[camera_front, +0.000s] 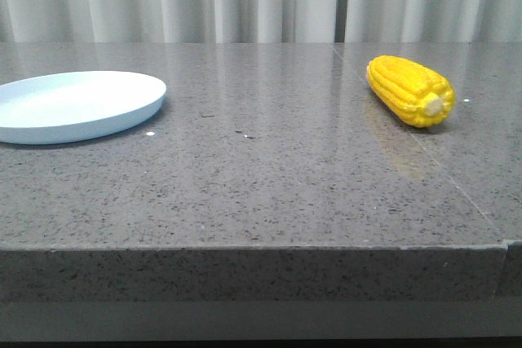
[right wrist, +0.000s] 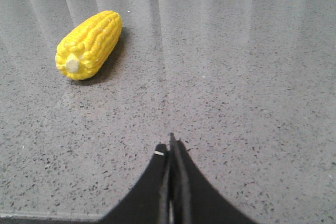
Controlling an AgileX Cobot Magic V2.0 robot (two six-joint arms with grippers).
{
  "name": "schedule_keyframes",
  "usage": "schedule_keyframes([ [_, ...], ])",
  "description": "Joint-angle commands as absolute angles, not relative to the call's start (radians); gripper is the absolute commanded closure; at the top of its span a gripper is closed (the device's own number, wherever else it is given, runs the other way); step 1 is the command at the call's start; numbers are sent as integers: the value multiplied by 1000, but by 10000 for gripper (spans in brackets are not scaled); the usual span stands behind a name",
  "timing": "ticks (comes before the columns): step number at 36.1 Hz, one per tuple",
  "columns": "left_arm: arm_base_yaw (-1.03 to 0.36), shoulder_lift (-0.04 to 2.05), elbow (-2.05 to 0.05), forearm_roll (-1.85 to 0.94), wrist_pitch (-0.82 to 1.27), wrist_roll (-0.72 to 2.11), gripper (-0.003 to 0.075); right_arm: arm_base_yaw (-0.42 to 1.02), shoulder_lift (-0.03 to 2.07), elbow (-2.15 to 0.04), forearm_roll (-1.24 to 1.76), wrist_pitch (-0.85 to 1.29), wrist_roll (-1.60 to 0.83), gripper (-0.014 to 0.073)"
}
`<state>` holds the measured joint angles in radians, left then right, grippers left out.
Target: Place corn on plate with both arms
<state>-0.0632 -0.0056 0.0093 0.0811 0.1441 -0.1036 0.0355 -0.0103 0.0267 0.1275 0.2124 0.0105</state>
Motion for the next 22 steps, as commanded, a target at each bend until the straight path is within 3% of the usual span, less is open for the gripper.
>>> schedule_keyframes([
  [1,-59,-23,32,76,62,-106,741,31,-28,5,126,124,0,662],
  [22,-59,-23,32,76,15,-106,741,31,-28,4,126,90,0,662],
])
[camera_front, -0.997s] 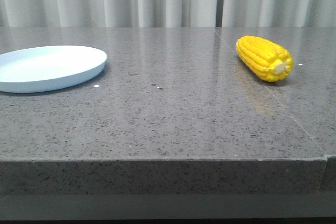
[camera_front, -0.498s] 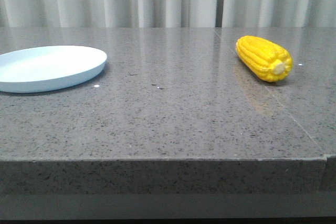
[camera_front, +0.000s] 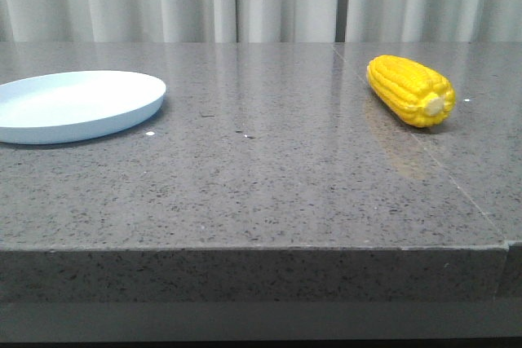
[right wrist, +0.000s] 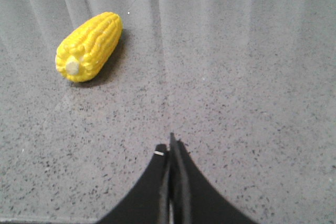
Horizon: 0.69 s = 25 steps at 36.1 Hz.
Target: Place corn on plate with both arms
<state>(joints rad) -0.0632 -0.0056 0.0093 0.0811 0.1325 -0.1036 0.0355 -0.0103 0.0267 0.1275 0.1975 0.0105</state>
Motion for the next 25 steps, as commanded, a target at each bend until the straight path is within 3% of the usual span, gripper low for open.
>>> schedule_keyframes([
  [1,-59,-23,32,76,0,-106,741,31,-28,2,126,84,0,662],
  [7,-59,-23,12,76,-147,-106,741,31,-28,-58,126,104,0,662],
  [11,-59,-17,-57,76,-132,-106,741,31,-25,-141,126,162,0,662],
  [18,-59,26,-264,85,-34,-106,741,31,53,-346,126,310,0,662],
  [25,-59,214,-468,116,153,-105,741,31,219,-506,126,333,0,662],
])
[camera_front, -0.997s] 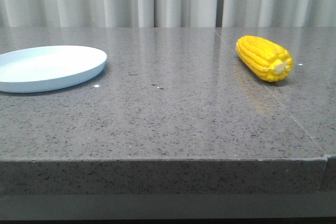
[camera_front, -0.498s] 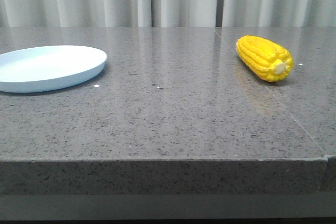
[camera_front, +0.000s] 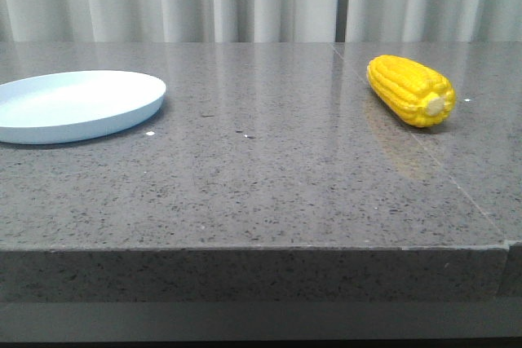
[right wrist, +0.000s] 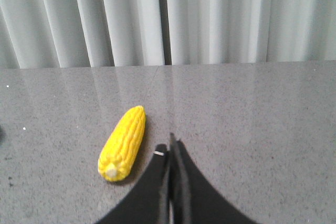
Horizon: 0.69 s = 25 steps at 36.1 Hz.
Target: Place corn on plate with both arms
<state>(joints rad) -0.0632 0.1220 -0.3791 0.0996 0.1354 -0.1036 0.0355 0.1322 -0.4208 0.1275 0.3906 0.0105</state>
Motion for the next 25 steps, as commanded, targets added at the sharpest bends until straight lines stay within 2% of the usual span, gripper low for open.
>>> schedule_keyframes([
  [1,-59,249,-490,121,174,-105,741,31,246,-527,126,333,0,662],
  [9,-59,441,-573,143,191,-105,741,31,402,-575,126,316,0,662],
  [19,-59,458,-573,143,184,-105,736,31,418,-573,126,308,0,651],
  [23,-59,458,-573,143,184,-105,665,31,418,-573,126,308,0,564],
  [25,-59,458,-573,143,184,-105,586,31,418,-573,126,308,0,477],
])
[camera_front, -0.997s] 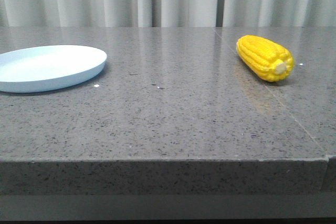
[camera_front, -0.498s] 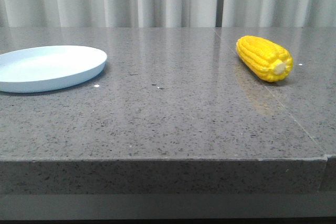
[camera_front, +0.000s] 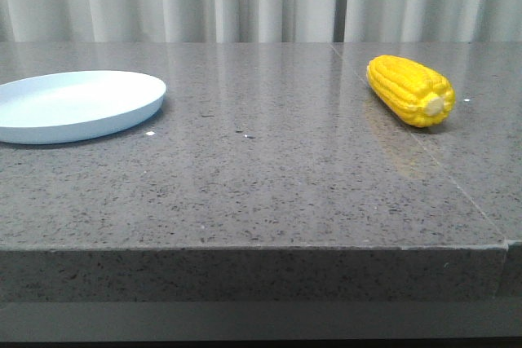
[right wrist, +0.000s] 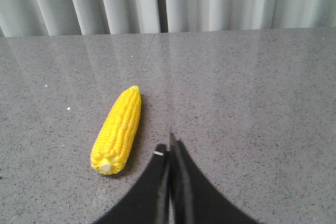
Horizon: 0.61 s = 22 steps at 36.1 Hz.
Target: Place corn on plate with both arms
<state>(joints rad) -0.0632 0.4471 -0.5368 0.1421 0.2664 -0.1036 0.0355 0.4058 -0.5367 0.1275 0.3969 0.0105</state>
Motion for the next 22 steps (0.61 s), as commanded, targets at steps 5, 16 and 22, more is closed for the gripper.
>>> schedule_keyframes([
  [5,-59,458,-573,143,186,-105,317,31,418,-573,126,308,0,202],
  [16,-59,458,-573,143,186,-105,52,31,418,-573,126,307,0,-54],
  [22,-59,458,-573,143,186,-105,70,31,418,-571,126,305,0,-54],
])
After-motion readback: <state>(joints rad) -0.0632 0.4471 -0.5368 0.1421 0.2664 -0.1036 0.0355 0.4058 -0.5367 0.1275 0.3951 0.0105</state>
